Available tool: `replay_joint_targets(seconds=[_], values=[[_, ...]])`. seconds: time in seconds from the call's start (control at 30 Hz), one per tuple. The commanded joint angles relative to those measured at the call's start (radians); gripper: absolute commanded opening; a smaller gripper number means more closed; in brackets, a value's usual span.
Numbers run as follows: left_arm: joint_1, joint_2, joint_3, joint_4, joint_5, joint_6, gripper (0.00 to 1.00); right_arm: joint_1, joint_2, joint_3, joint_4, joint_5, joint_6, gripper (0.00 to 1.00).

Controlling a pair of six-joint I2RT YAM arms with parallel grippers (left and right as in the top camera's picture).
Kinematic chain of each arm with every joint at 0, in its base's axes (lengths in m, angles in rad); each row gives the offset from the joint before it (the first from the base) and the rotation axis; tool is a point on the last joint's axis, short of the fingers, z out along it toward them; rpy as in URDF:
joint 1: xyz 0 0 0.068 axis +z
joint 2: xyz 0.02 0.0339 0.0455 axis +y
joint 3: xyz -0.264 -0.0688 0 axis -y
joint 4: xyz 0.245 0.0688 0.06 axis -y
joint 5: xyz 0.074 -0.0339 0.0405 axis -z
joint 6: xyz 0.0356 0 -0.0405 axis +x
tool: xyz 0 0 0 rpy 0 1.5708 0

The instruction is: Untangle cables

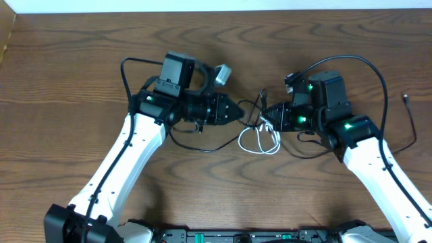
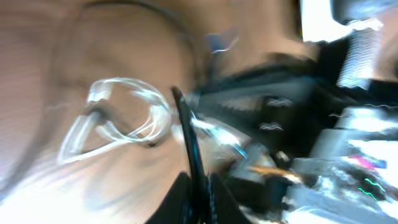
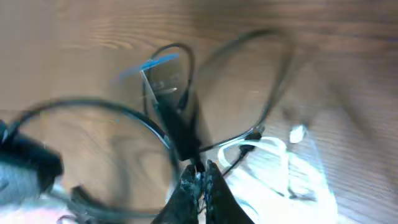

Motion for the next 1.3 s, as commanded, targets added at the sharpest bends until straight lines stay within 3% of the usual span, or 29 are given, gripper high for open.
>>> replay_joint_targets(seconds=[0.0, 0.1, 0.3, 0.43, 0.5, 0.63, 0.87, 1.03, 1.27], values=[[0.010, -0.042, 0.039, -0.059, -0.376, 0.069, 0.07, -0.008, 0.008, -0.014, 0.036, -0.088, -0.087, 0.01], [0.010, -0.042, 0.039, -0.080, -0.369, 0.069, 0.08, -0.008, 0.008, -0.014, 0.061, -0.138, -0.105, 0.01], [0.010, -0.054, 0.039, -0.067, -0.314, 0.070, 0.07, -0.008, 0.008, -0.014, 0.014, 0.020, -0.034, 0.01], [0.010, -0.094, 0.039, -0.022, -0.157, 0.122, 0.07, -0.007, 0.008, -0.014, 0.026, -0.091, -0.084, 0.43], [0.010, -0.124, 0.039, 0.026, -0.047, 0.127, 0.07, -0.007, 0.008, -0.014, 0.037, -0.181, -0.158, 0.55], [0.009, -0.184, 0.039, 0.129, 0.130, 0.126, 0.07, 0.006, 0.008, -0.014, 0.040, -0.241, -0.219, 0.56], [0.009, -0.280, 0.039, 0.176, 0.210, 0.126, 0.07, 0.030, 0.008, -0.014, 0.077, -0.235, -0.222, 0.59], [0.010, -0.312, 0.039, 0.182, 0.209, 0.126, 0.08, 0.055, 0.008, -0.014, 0.085, -0.240, -0.222, 0.61], [0.010, -0.311, 0.039, 0.195, 0.099, 0.121, 0.07, 0.125, 0.008, -0.014, 0.086, -0.362, -0.261, 0.63]])
